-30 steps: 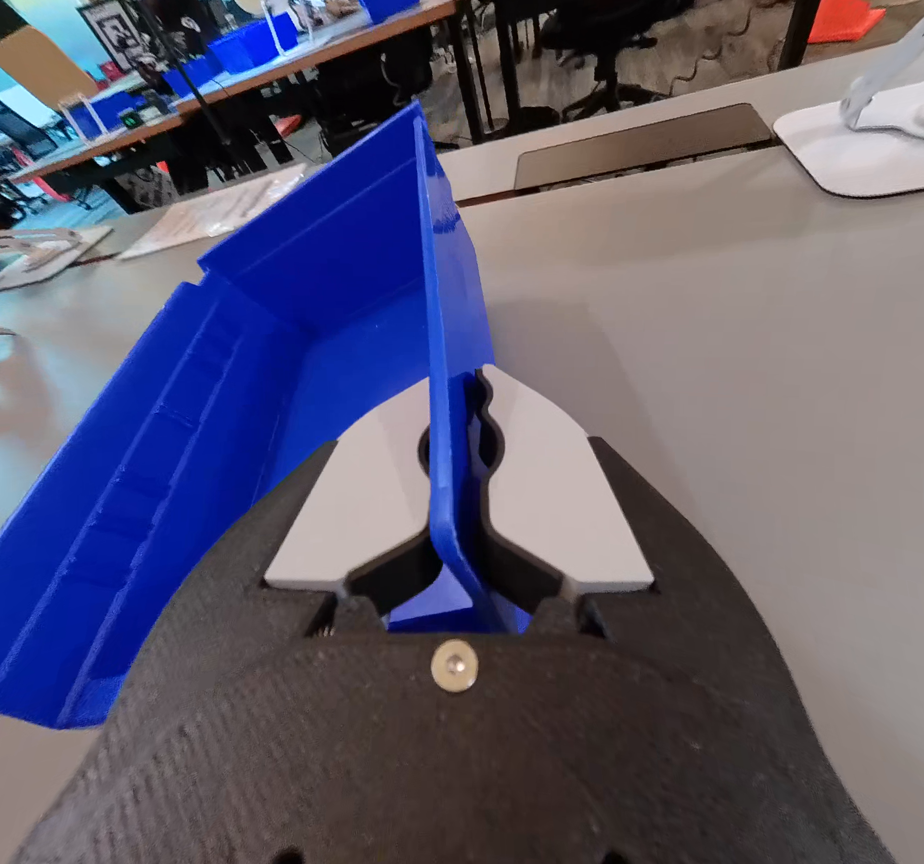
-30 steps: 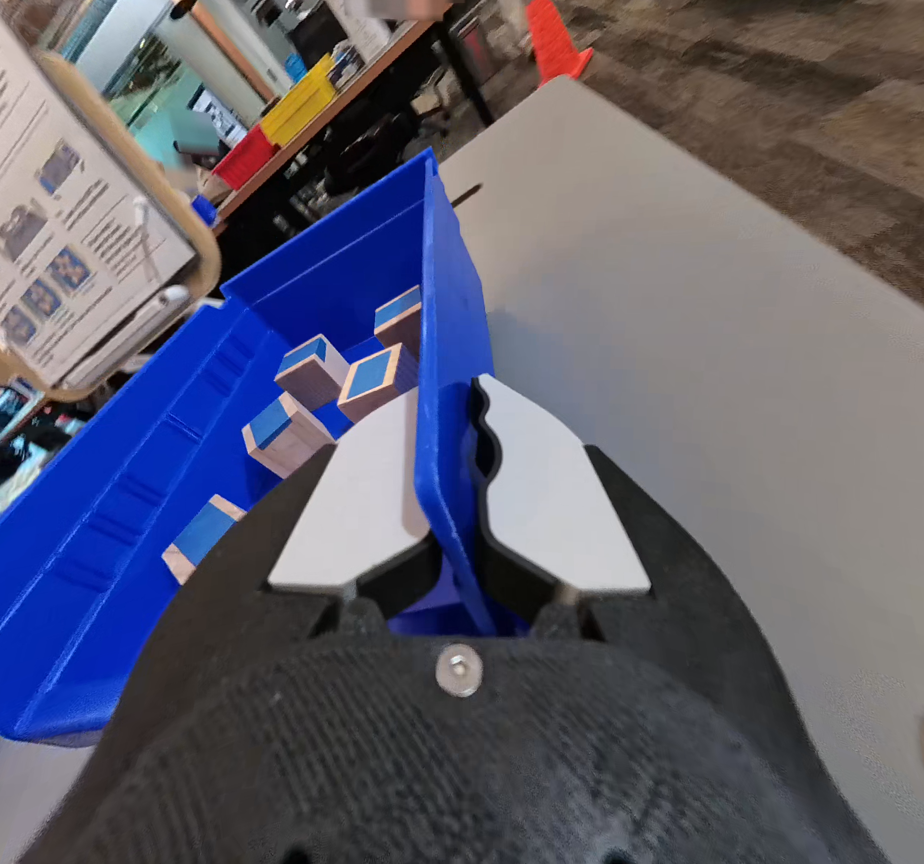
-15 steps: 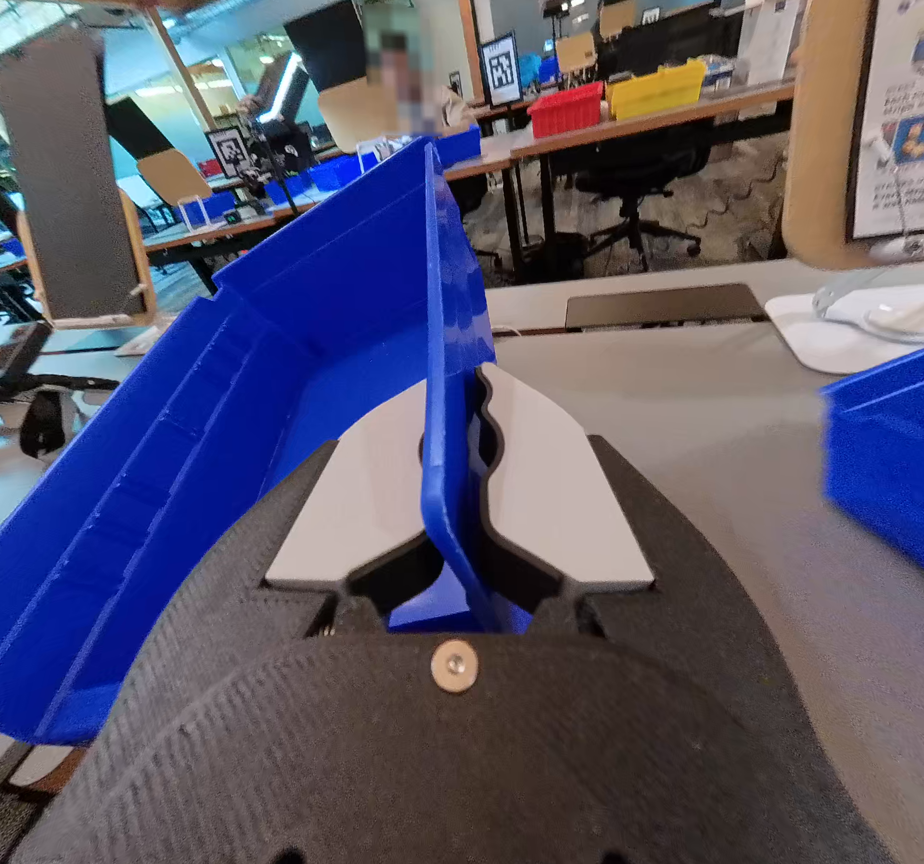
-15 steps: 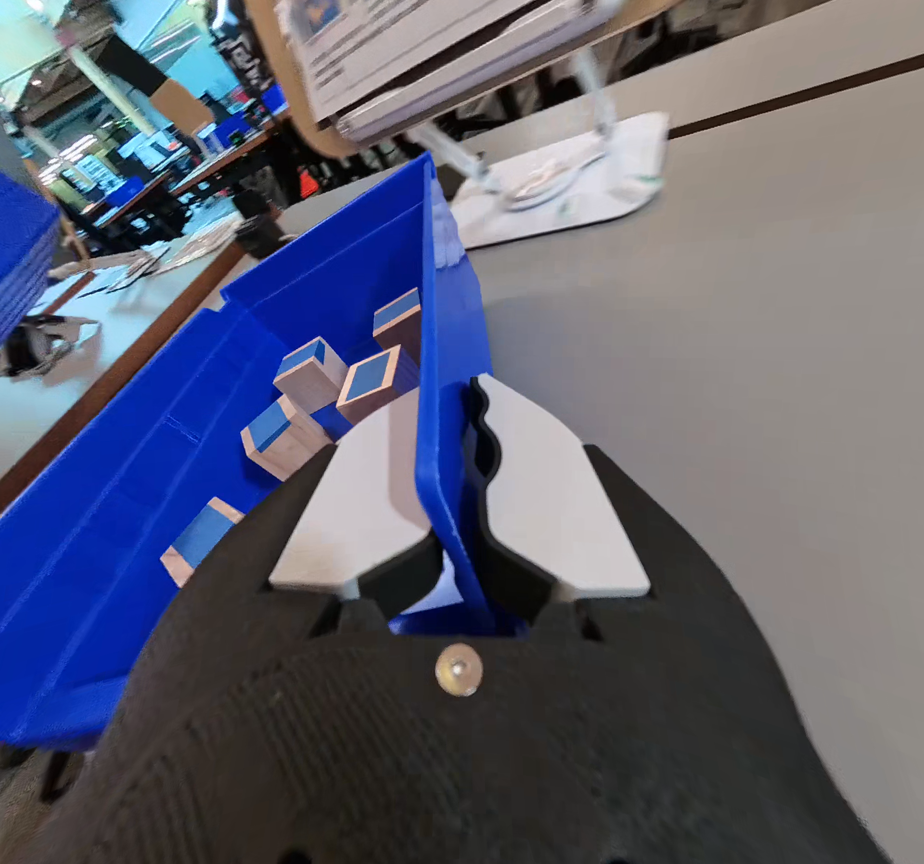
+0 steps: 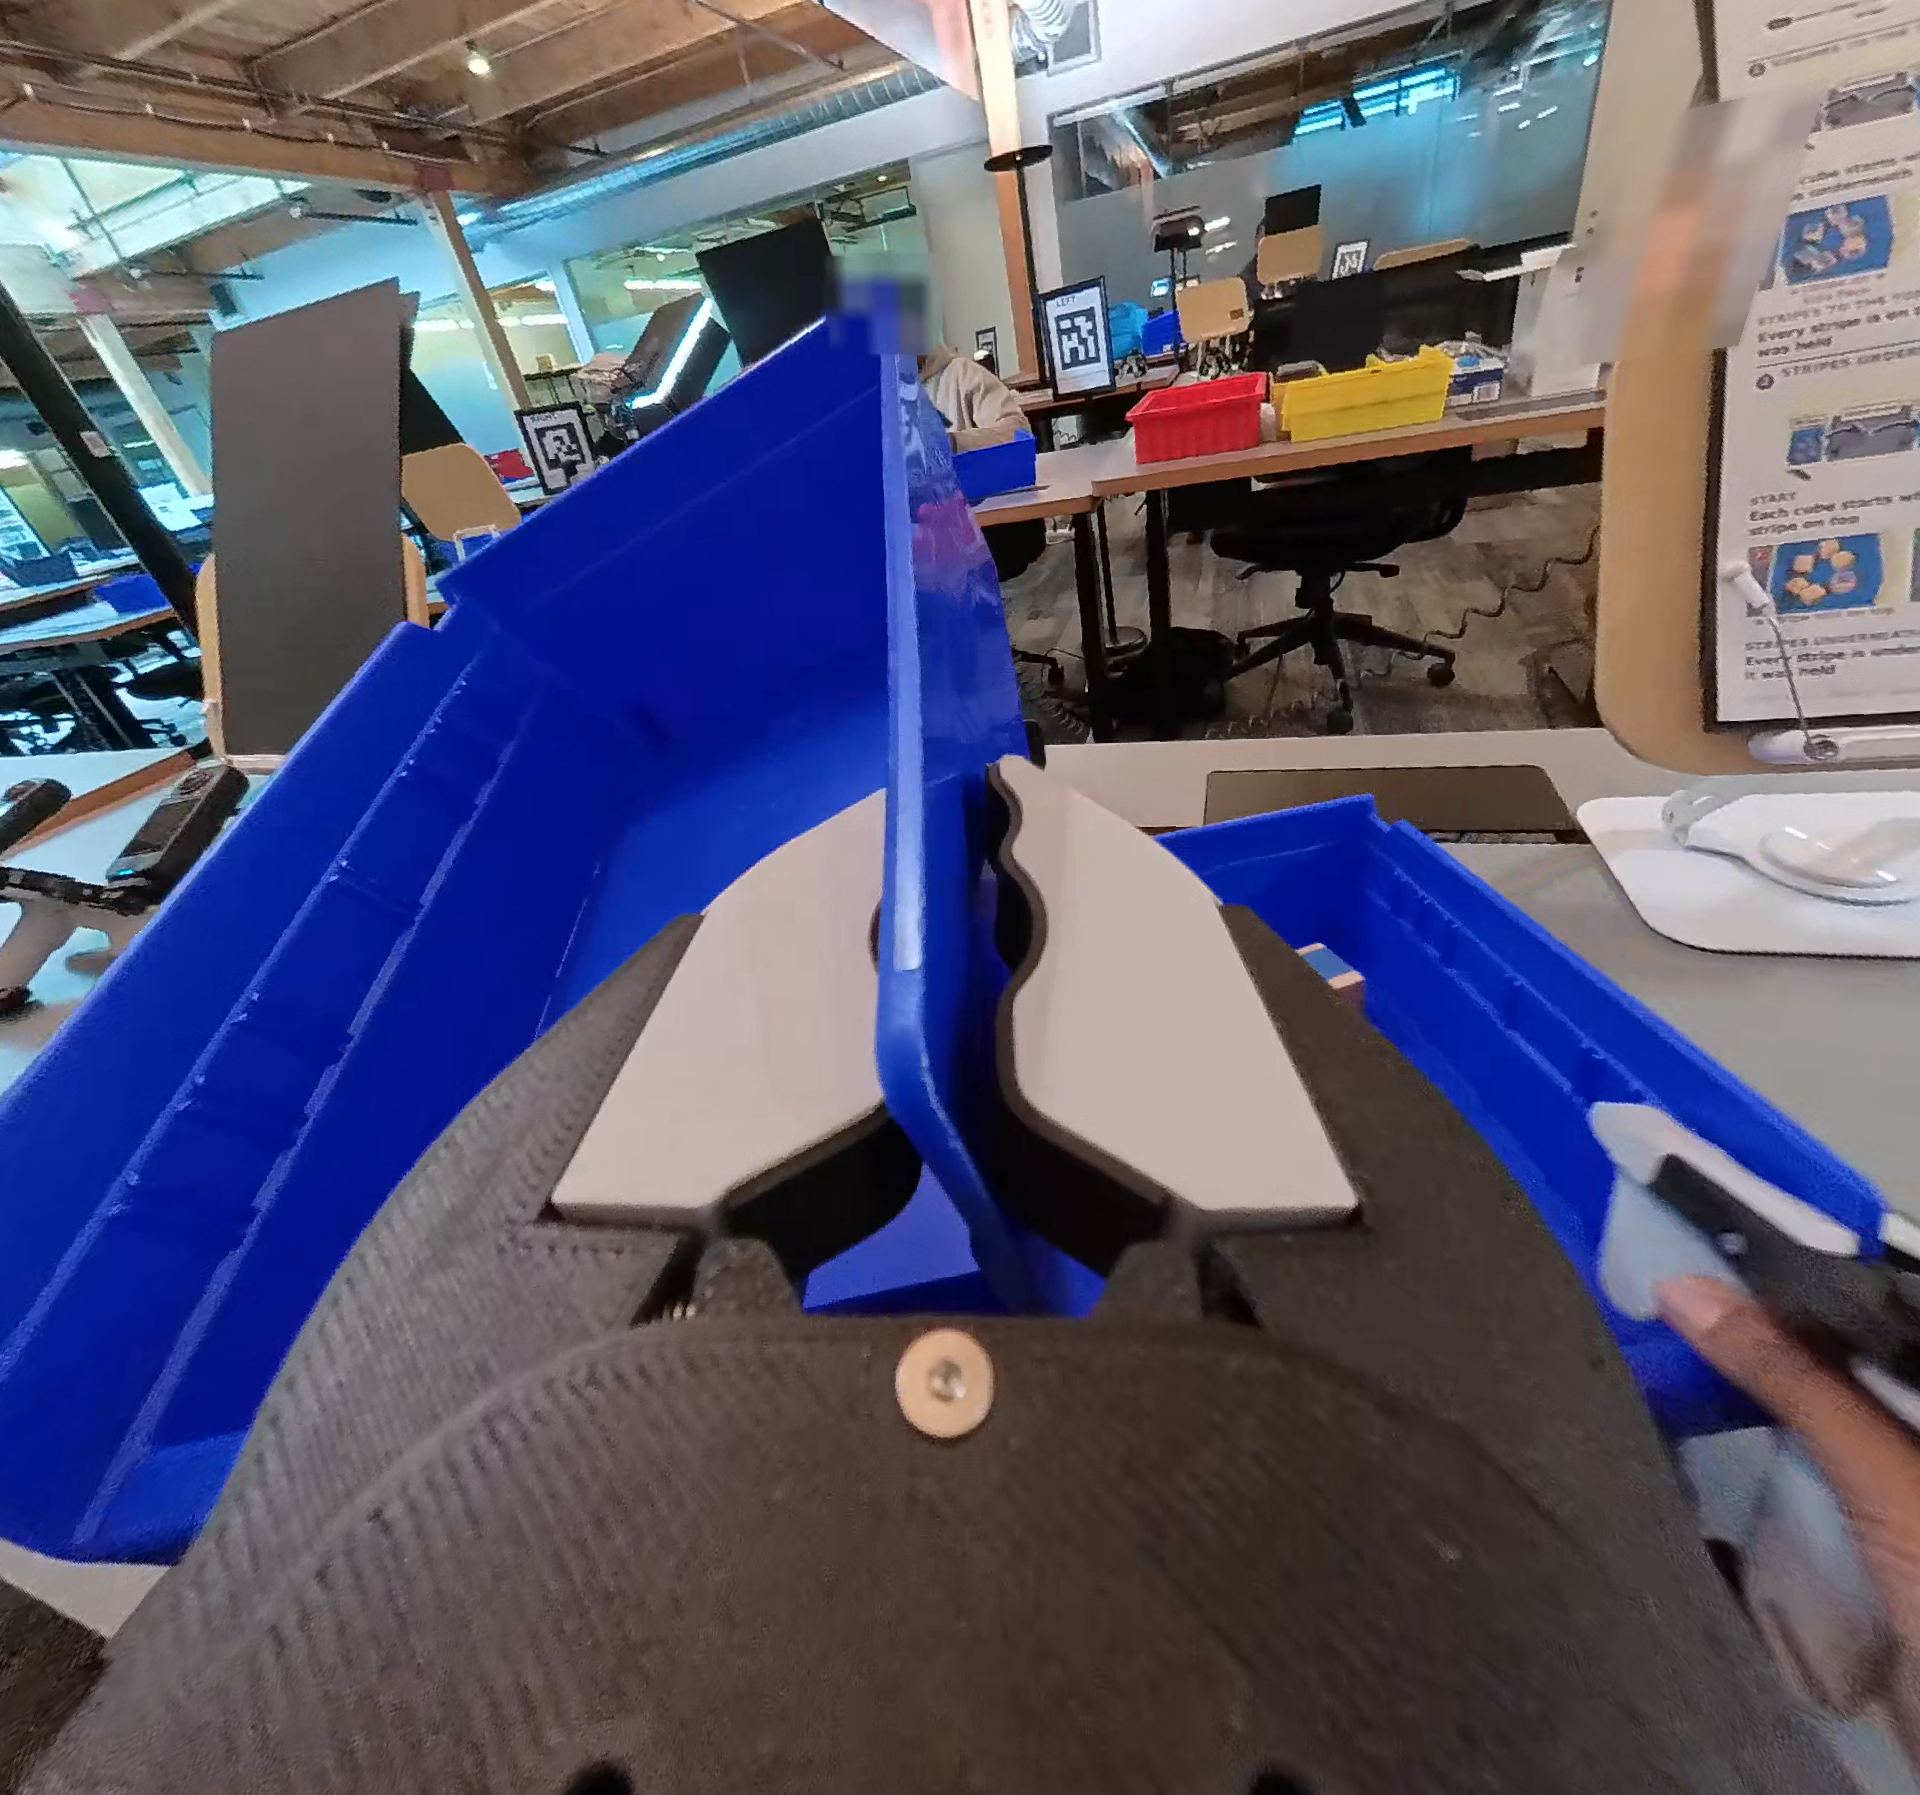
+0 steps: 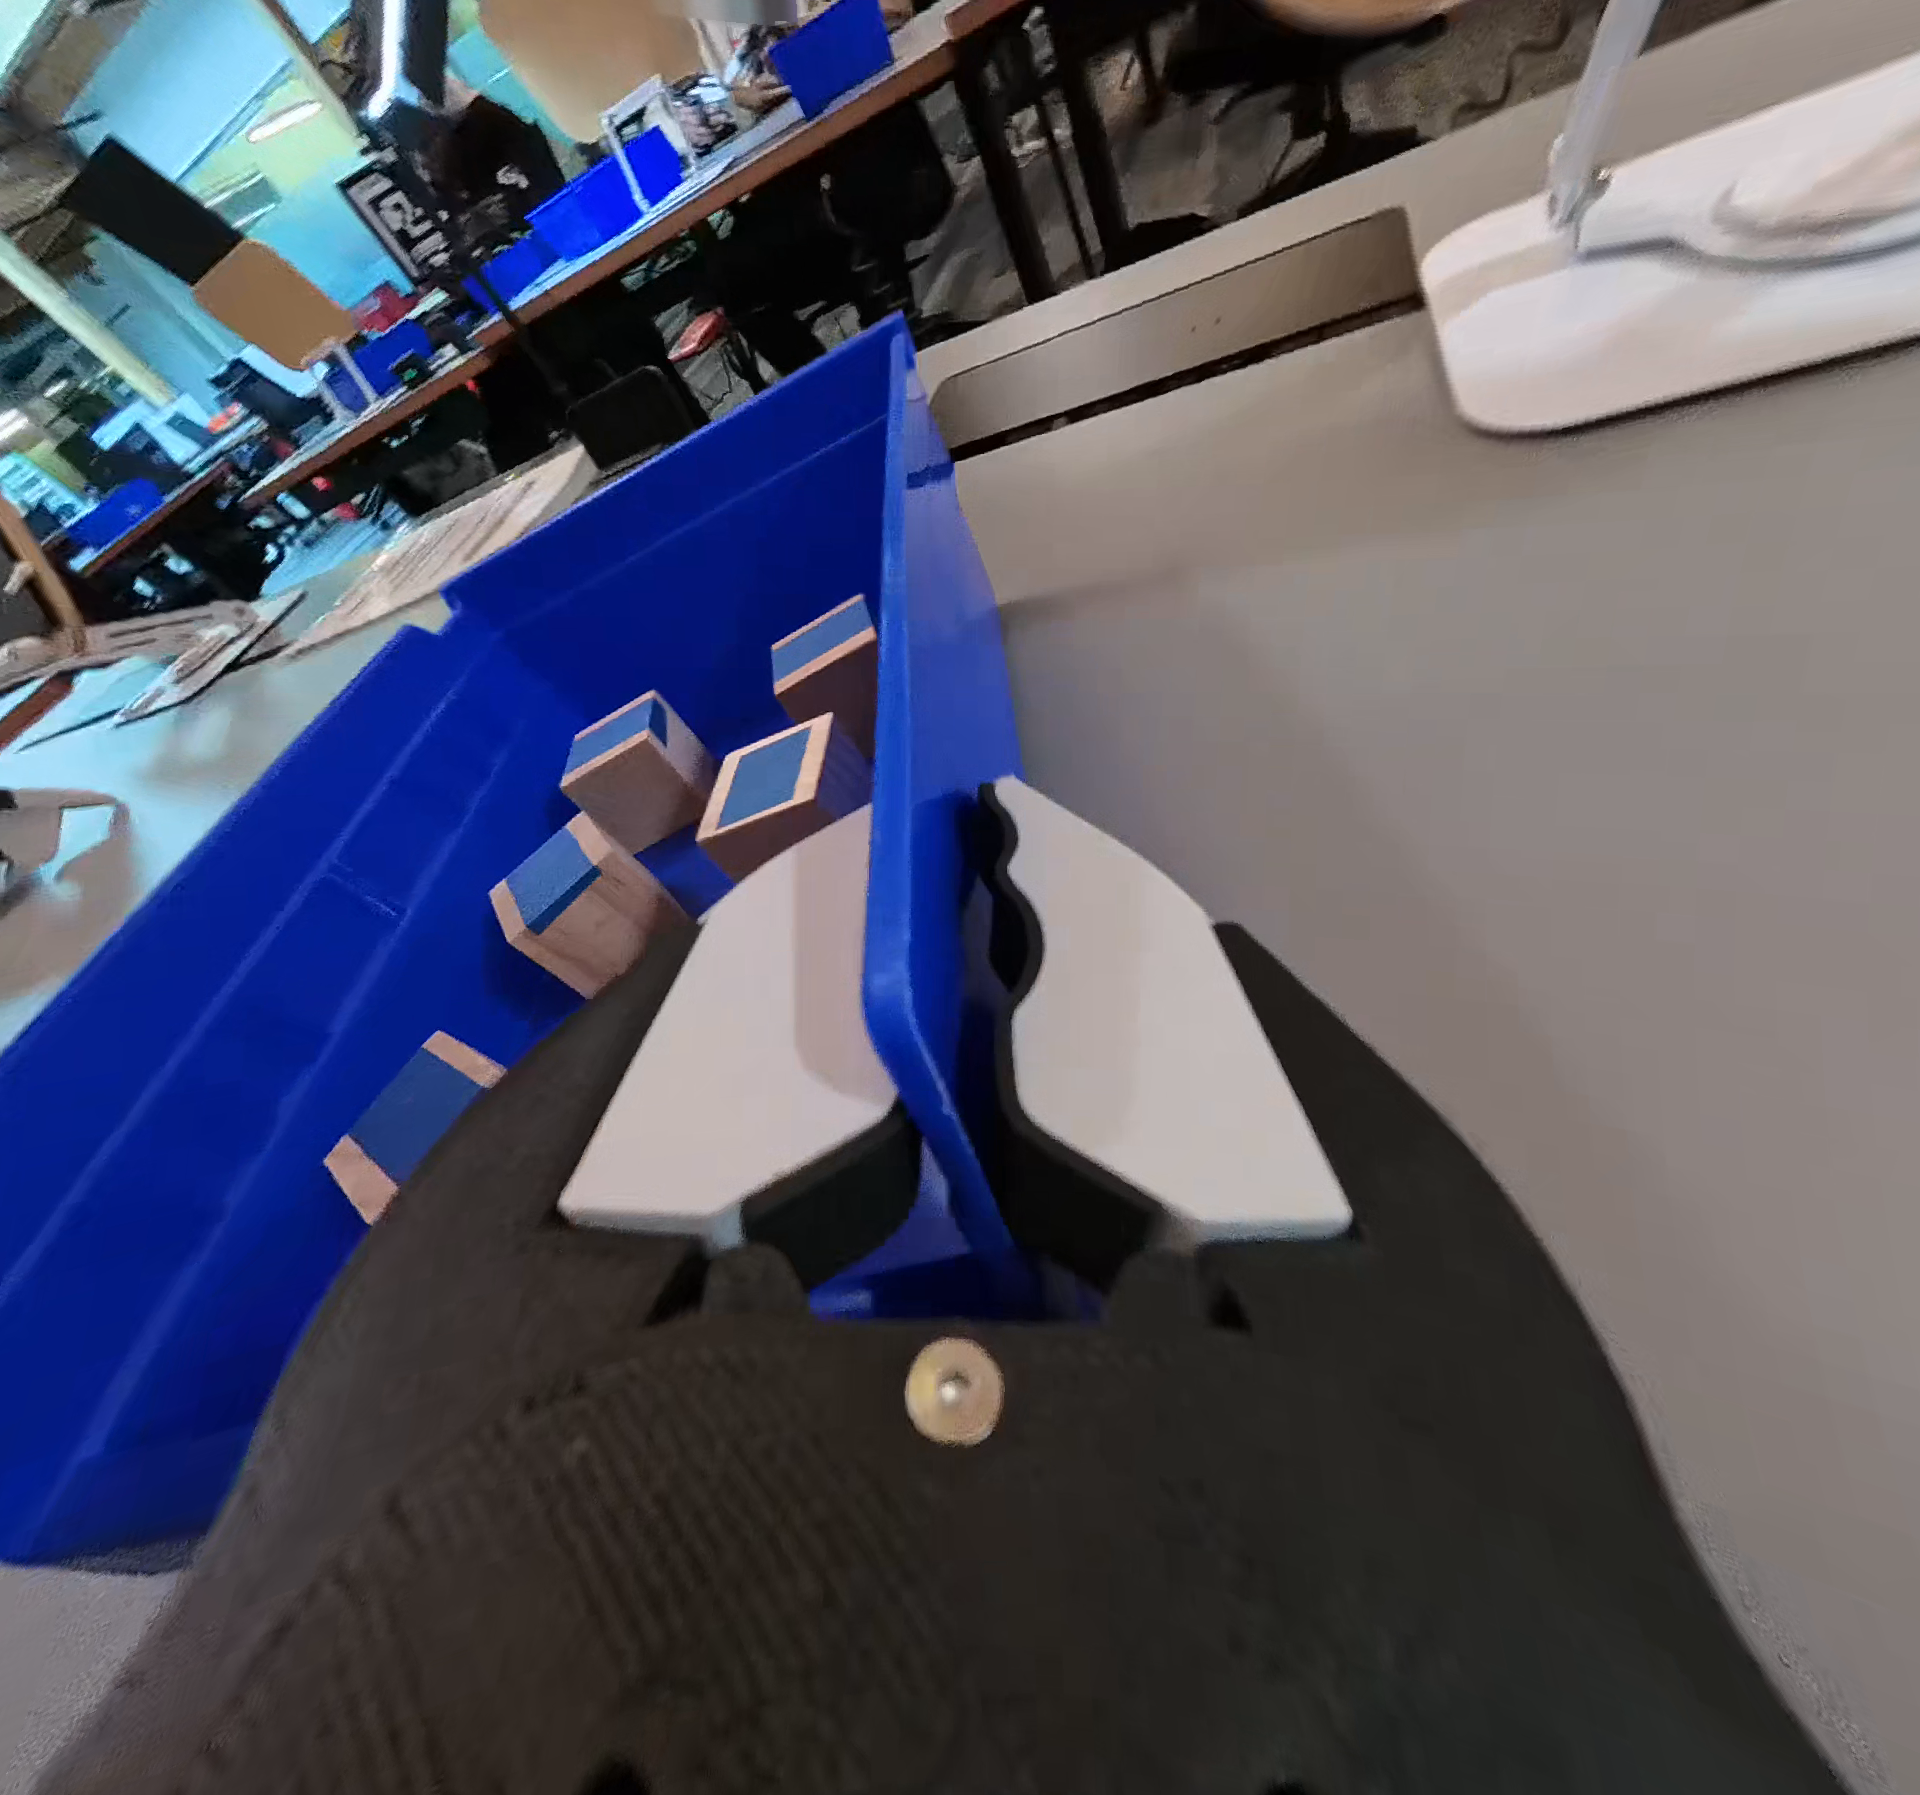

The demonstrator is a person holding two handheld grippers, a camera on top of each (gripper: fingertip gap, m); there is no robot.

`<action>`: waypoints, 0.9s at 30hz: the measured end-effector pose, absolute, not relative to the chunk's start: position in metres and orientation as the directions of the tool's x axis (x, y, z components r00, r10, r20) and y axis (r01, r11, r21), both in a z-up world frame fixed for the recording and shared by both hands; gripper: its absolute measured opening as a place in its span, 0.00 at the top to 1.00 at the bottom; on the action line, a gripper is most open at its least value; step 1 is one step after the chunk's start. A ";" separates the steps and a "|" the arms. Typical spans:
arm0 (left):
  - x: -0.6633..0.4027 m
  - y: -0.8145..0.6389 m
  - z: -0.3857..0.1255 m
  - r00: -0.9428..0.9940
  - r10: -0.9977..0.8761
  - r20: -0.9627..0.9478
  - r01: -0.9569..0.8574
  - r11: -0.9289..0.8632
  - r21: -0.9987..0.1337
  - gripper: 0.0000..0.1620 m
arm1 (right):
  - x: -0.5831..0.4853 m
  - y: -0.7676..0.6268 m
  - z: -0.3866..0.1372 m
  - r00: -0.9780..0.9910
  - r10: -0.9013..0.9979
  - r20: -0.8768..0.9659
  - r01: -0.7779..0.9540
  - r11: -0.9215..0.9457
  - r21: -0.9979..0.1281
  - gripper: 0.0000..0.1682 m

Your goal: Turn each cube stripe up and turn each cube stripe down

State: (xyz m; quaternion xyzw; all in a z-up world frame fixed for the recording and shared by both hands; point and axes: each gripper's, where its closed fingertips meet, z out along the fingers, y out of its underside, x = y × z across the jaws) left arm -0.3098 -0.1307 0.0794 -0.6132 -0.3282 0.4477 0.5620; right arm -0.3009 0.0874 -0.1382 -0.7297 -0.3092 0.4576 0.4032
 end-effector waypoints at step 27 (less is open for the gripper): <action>-0.248 -0.021 0.078 0.738 0.673 -0.055 -0.036 -0.041 -0.998 0.96 | -0.096 0.155 -0.086 0.128 0.953 -0.275 0.056 -0.284 -0.957 0.69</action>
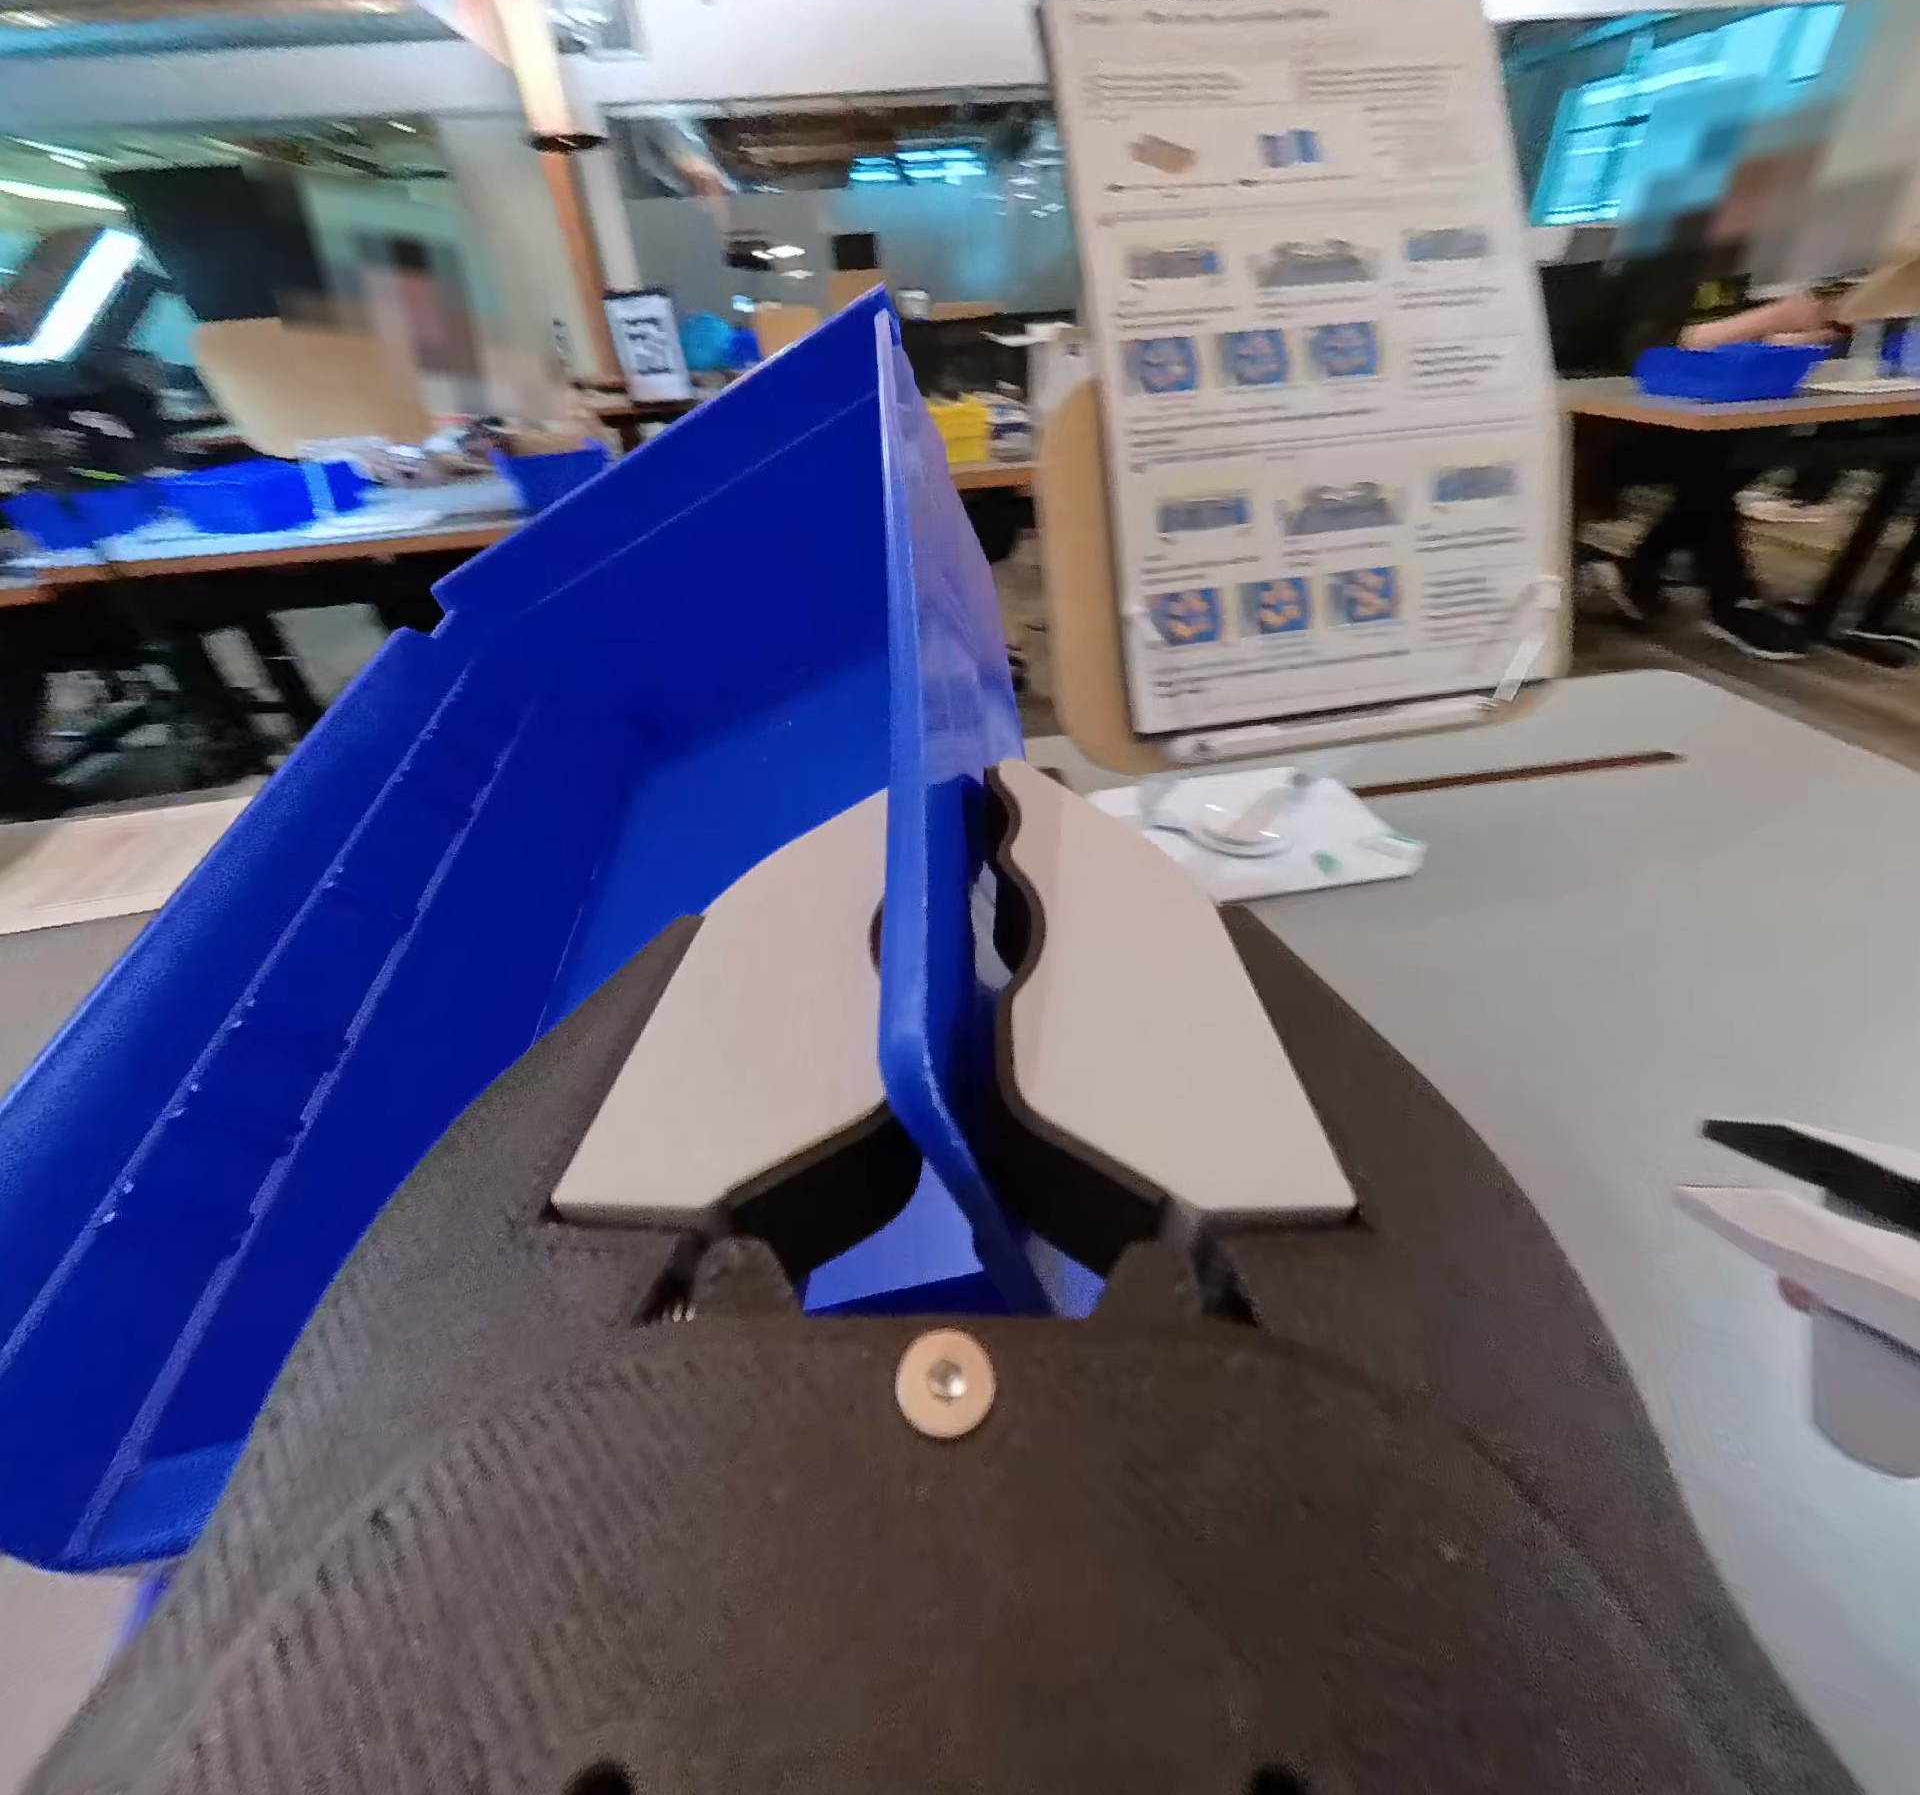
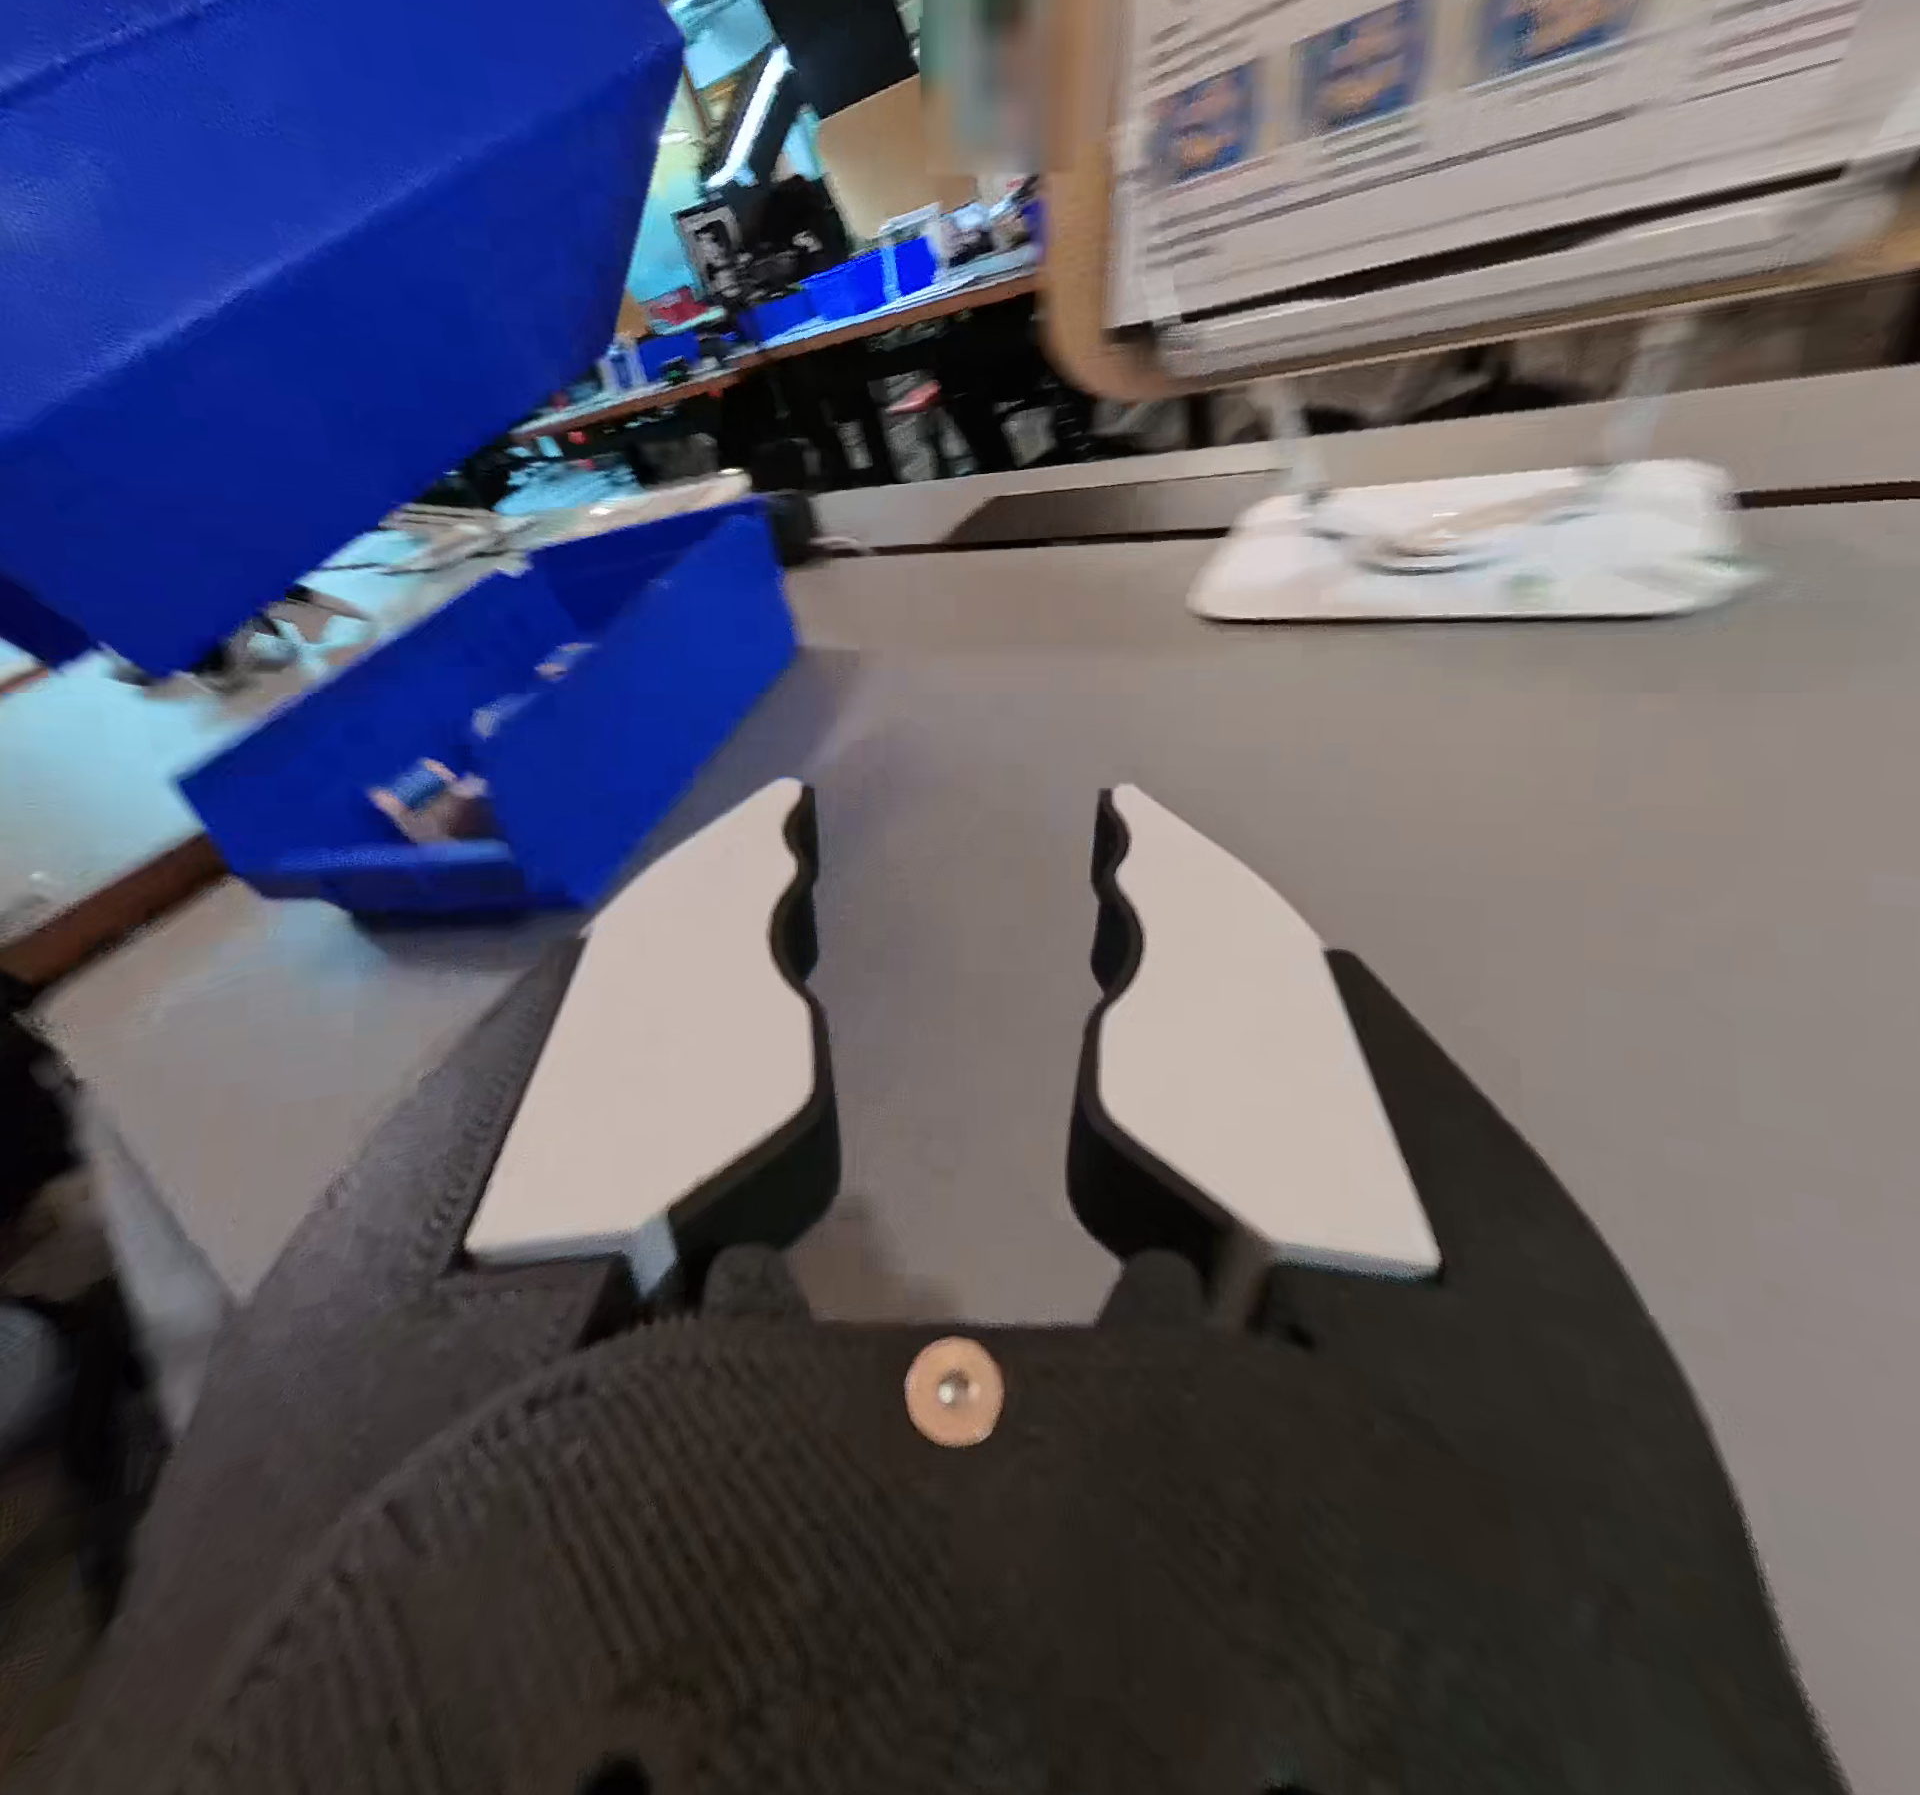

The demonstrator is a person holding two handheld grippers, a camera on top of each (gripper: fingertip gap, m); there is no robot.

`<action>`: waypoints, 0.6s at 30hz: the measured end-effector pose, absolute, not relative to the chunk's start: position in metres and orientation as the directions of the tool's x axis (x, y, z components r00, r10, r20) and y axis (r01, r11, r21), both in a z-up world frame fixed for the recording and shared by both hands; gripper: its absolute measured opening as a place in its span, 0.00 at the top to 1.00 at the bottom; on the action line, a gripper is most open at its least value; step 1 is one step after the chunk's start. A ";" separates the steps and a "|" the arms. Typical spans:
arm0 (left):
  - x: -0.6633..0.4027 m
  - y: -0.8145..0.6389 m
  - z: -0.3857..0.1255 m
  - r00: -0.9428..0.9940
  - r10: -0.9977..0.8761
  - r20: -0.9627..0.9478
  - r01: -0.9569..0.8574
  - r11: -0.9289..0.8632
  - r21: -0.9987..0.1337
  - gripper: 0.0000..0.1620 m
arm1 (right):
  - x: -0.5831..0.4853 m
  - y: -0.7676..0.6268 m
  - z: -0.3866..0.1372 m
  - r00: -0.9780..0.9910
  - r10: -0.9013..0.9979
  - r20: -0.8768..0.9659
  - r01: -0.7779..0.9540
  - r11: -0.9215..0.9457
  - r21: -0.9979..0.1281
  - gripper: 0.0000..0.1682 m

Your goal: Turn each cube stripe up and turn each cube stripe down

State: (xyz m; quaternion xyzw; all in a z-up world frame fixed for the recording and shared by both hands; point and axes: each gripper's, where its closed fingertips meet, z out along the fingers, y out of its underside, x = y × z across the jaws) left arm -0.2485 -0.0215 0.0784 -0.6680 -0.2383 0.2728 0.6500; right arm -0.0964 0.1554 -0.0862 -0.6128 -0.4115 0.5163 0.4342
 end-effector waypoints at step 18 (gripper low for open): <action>-0.063 0.212 -0.052 0.980 0.180 -0.083 -0.059 -0.134 -0.989 0.96 | 0.032 0.259 -0.111 0.220 0.821 -0.527 0.012 -0.543 -0.840 0.72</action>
